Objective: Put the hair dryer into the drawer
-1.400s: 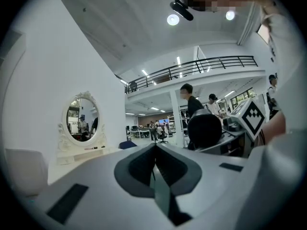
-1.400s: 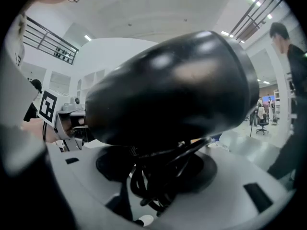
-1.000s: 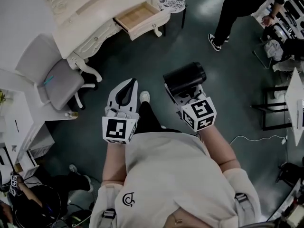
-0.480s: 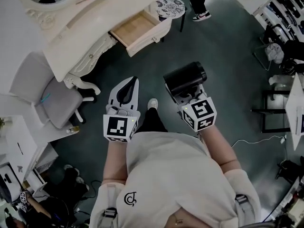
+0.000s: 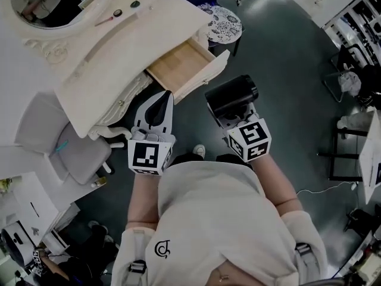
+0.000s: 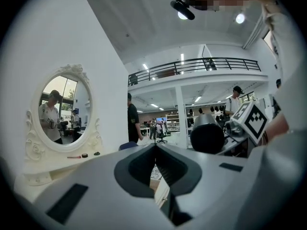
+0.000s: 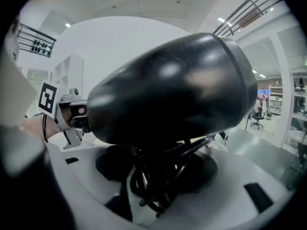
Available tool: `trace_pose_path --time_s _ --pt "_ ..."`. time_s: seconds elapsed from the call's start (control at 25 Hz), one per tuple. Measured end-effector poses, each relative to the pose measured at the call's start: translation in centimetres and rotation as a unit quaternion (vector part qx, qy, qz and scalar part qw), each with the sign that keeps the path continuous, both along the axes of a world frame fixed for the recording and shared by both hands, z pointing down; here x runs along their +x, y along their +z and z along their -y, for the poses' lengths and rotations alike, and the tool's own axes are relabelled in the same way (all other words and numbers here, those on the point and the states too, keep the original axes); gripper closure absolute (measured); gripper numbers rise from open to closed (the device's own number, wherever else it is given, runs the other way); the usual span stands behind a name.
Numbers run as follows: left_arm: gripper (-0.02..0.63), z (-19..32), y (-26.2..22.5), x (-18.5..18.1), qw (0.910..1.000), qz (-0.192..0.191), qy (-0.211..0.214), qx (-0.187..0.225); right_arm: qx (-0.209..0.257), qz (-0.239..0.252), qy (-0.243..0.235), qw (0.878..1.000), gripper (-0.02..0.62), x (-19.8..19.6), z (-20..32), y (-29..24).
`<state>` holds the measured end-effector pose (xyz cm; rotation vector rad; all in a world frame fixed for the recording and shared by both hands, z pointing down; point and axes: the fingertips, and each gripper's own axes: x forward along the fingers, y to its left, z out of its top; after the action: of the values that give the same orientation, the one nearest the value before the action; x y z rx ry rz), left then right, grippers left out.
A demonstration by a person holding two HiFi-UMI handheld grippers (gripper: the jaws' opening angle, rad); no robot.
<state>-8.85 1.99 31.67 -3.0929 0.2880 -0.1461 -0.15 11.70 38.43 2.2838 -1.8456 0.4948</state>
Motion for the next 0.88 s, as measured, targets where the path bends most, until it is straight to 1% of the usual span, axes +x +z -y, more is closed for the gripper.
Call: trace_pose_path --time_s 0.2,0.32,0.4,0.48,0.64,0.72,0.8,0.88 --pt "0.594 3.7 0.8 2.3 0.9998 0.005 -0.02 -0.005 -0.011 0.0 -0.028 1.0 0.347 2.9 4.5 0.8" --pt "0.594 5.8 1.6 3.6 0.999 0.01 -0.044 -0.007 -0.004 -0.003 -0.051 0.999 0.347 4.5 7.2 1.0" --pt "0.594 7.4 2.2 4.4 0.9975 0.014 -0.069 -0.01 0.001 -0.003 -0.08 0.997 0.347 5.5 9.1 1.1" --pt "0.594 8.9 2.6 5.2 0.9946 0.017 -0.102 -0.012 0.004 -0.006 -0.12 0.993 0.347 6.5 11.3 1.3" --pt "0.594 11.7 2.7 7.6 0.9859 0.016 -0.166 -0.009 0.01 -0.017 -0.197 0.98 0.347 9.1 15.2 1.3" --pt "0.594 13.0 2.7 8.7 0.9807 0.011 -0.195 -0.011 0.01 -0.015 -0.233 0.972 0.347 10.5 17.2 1.3" --pt "0.594 14.0 2.7 9.6 0.9736 0.002 -0.228 -0.012 0.003 -0.011 -0.277 0.961 0.347 11.6 19.0 1.5" --pt "0.594 14.6 2.9 10.1 0.9645 -0.009 -0.263 -0.014 -0.009 -0.015 -0.327 0.945 0.347 12.2 20.4 2.1"
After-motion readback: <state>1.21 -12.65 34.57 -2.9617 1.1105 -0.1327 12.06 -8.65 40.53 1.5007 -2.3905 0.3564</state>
